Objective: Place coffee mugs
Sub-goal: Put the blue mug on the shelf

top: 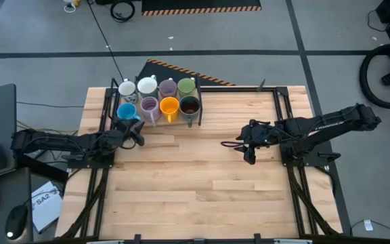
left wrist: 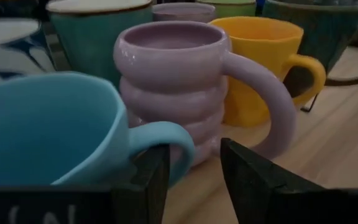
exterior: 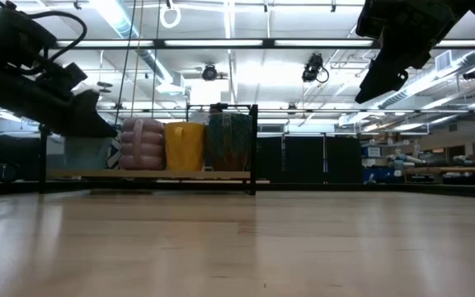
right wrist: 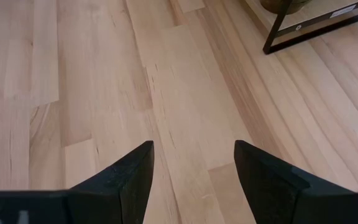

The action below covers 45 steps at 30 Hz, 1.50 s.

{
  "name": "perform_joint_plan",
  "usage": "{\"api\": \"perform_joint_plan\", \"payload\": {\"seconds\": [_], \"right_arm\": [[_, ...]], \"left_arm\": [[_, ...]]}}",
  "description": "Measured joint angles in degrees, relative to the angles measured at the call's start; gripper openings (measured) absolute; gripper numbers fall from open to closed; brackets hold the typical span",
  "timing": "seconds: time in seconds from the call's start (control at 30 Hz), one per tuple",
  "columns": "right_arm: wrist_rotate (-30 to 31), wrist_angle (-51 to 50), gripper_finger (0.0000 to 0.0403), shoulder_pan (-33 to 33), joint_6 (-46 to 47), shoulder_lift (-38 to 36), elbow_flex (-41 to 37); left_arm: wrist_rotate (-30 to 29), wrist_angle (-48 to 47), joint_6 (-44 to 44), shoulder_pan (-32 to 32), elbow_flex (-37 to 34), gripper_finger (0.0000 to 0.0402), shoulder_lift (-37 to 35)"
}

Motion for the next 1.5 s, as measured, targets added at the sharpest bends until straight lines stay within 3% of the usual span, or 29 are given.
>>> {"api": "perform_joint_plan", "payload": {"seconds": [0.13,0.3,0.57,1.3,1.5], "right_arm": [[0.0,0.0,0.0229,0.0,0.0,0.0,0.0],[0.0,0.0,0.0229,0.0,0.0,0.0,0.0],[-0.1,0.0,0.0229,0.5,0.5,0.0,0.0],[0.0,-0.1,0.0229,0.8,1.5,0.0,0.0],[0.0,-0.1,0.0229,0.8,1.7,0.0,0.0]], "left_arm": [[-0.9,0.1,5.2,0.0,0.0,0.0147,0.0],[-0.9,0.1,5.1,0.0,0.0,0.0147,0.0],[-0.1,-0.1,4.4,0.0,0.2,0.0189,0.0],[8.8,-37.5,-14.0,0.0,20.3,0.0183,0.0],[14.3,-38.5,-17.4,-0.1,24.3,0.0182,0.0]]}}
